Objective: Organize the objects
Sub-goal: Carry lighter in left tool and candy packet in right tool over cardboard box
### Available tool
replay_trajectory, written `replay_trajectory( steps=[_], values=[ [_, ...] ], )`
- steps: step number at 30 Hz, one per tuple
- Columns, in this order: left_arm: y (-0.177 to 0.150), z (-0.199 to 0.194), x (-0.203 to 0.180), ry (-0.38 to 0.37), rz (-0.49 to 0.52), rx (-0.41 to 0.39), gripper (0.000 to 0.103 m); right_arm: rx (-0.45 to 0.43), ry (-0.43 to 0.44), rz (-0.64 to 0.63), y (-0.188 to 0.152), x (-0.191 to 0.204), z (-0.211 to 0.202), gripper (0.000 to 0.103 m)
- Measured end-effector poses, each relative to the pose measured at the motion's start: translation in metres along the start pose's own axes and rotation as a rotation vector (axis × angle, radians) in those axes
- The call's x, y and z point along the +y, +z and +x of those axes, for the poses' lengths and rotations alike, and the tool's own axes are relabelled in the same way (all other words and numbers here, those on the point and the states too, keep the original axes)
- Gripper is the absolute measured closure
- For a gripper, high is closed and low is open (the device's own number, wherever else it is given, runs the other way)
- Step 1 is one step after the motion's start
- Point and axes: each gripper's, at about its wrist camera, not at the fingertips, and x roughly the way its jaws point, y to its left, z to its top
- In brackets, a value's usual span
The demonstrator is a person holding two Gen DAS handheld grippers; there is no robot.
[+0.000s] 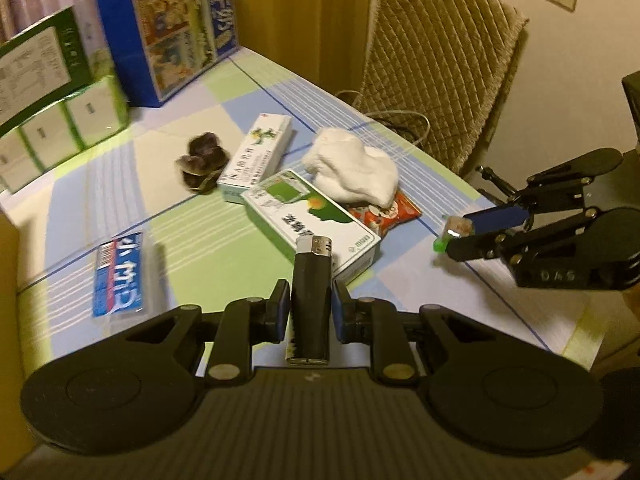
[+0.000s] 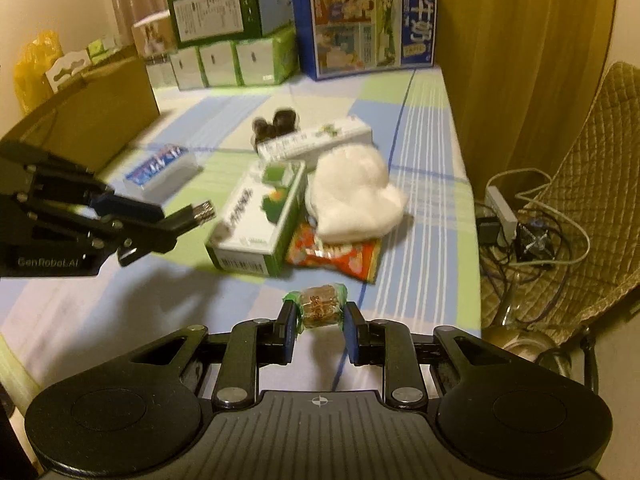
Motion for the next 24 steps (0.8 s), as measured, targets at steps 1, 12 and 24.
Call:
replay_trajectory(
  steps=[1,12,24],
  values=[
    [0.0,-0.006,0.002,0.002,-0.01,-0.005,0.085,-0.008,0.0,0.0,0.003,0.003,-0.005,0.081],
    [-0.008,-0.107,0.035,0.079,-0.136,-0.093,0.085,-0.119,0.065,0.038,0.05,0.066,-0.064,0.081],
    [-0.05,-0.221,0.11,0.259,-0.245,-0.144,0.085,-0.191,0.255,-0.086,0.09,0.198,-0.083,0.081]
  ],
)
